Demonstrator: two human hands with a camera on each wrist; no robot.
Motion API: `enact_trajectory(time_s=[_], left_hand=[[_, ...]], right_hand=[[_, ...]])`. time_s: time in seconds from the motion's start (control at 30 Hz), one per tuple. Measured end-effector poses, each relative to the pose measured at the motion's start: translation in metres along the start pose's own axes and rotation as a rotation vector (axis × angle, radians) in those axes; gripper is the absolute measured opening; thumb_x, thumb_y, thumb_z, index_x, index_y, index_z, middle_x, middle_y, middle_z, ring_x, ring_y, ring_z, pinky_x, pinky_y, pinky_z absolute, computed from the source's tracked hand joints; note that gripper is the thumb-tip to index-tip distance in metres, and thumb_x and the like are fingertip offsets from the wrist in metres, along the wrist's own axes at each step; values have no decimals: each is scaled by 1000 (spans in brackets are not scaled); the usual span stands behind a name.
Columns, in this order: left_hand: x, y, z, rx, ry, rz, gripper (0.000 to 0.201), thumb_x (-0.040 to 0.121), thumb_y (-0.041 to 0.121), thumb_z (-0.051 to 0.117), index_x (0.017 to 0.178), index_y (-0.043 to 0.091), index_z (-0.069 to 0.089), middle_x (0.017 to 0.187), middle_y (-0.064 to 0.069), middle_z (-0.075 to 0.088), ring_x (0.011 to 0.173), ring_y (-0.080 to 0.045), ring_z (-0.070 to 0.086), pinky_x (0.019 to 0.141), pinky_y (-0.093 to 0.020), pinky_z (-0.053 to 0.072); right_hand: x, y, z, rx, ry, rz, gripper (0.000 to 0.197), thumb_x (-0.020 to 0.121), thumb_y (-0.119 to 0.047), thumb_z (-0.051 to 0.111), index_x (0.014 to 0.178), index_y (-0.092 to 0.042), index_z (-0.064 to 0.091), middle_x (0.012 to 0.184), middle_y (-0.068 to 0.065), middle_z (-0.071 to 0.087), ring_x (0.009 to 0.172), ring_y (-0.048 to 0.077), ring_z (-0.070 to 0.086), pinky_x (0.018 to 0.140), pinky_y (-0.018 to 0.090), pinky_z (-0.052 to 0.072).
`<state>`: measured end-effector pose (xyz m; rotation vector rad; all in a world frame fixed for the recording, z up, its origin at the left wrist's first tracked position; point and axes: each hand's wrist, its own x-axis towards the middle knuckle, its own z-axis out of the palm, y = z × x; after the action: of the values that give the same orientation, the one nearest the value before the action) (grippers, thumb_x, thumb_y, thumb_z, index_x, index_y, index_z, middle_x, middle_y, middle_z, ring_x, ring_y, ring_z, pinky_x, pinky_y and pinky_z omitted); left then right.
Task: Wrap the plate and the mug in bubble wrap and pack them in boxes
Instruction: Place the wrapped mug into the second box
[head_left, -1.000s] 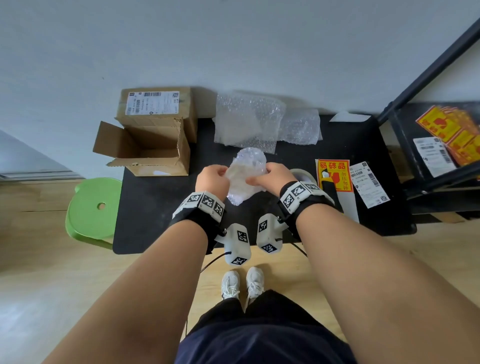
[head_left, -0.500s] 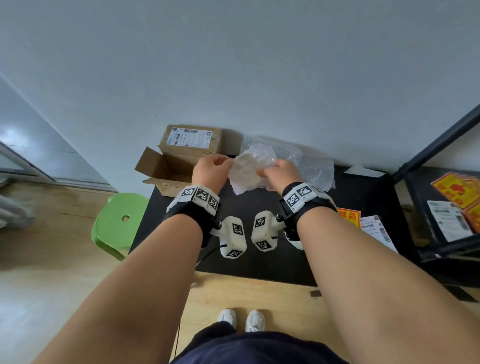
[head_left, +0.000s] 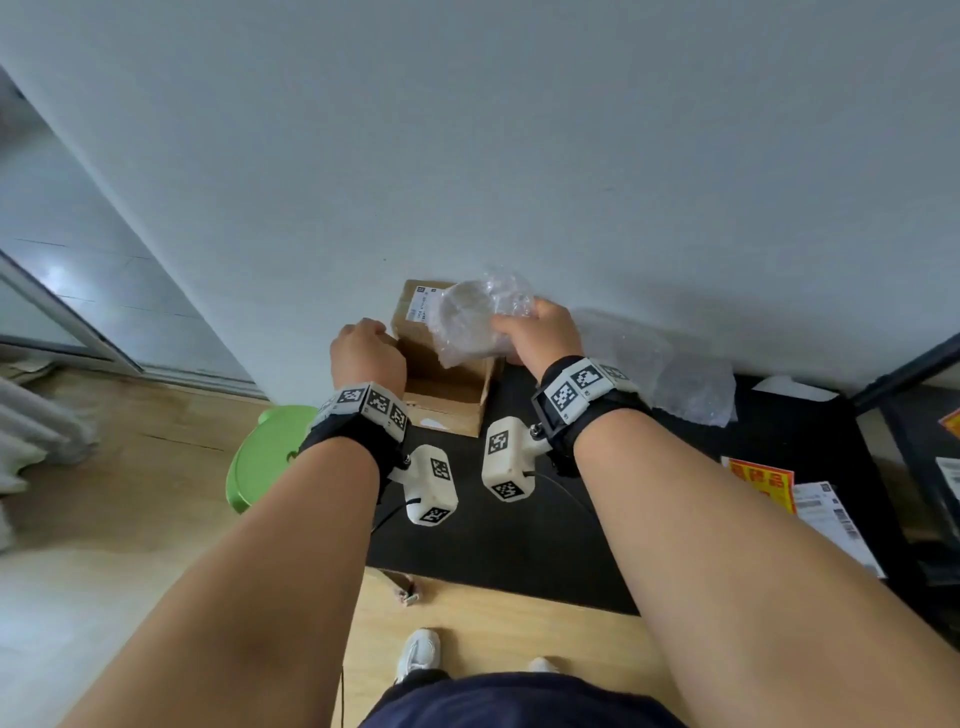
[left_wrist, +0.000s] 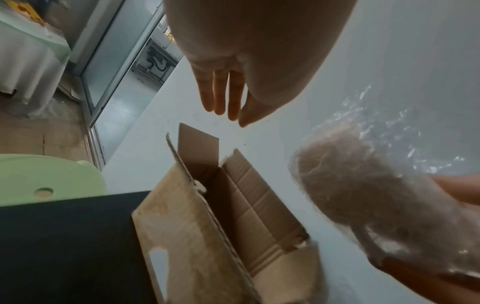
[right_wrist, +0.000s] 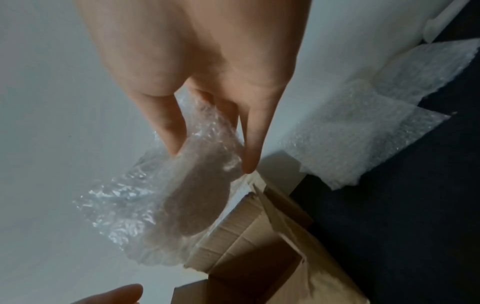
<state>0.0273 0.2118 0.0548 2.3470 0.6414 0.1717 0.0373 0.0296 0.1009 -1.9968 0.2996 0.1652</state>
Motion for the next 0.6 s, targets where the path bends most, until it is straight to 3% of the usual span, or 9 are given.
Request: enact_trajectory(time_s=[0.07,0.17,0.3,0.4,0.53,0.6], left_hand=[[13,-12,-5,52,-54,-15,43,88,1,43,130,6,53,133,-16,50,123,-32,46,99,-38,39],[29,-26,-7,104,-185,-62,44,92,3,43,137,3,43,136,-18,50,124,-34,48,98,-38,40],[42,-40,-9,119,-286,-56,38,94,8,47,131,2,51,134,-16,55,122,-32,51,95,-34,42],[40,-40,-8,104,-324,-2,31,95,15,47,119,4,63,120,-15,64,112,-33,58,86,-32,44],[28,-35,1,84,-381,40,24,93,20,49,93,8,70,91,-12,66,88,-33,60,72,-29,45],[19,-32,9,77,-386,59,24,91,19,50,87,7,70,87,-13,68,85,-33,62,68,-30,46]], right_hand=[[0,-2,20,3,-27,29,38,71,-34,67,103,-14,67,97,4,69,88,22,66,86,44,55],[-1,-1,43,-22,-40,59,38,73,-33,68,105,-12,66,101,6,69,92,23,65,88,45,54],[-7,0,56,-82,-23,87,27,78,-22,68,103,-11,66,100,5,69,93,21,64,88,39,52],[-11,5,58,-119,-30,93,39,79,-18,68,117,-14,63,110,2,66,102,20,61,89,35,50],[-18,11,50,-139,-82,79,45,82,-11,63,126,-18,59,118,0,63,108,18,58,80,26,43],[-21,14,43,-176,-113,82,51,83,-8,62,133,-21,56,128,0,59,116,19,54,88,29,45]])
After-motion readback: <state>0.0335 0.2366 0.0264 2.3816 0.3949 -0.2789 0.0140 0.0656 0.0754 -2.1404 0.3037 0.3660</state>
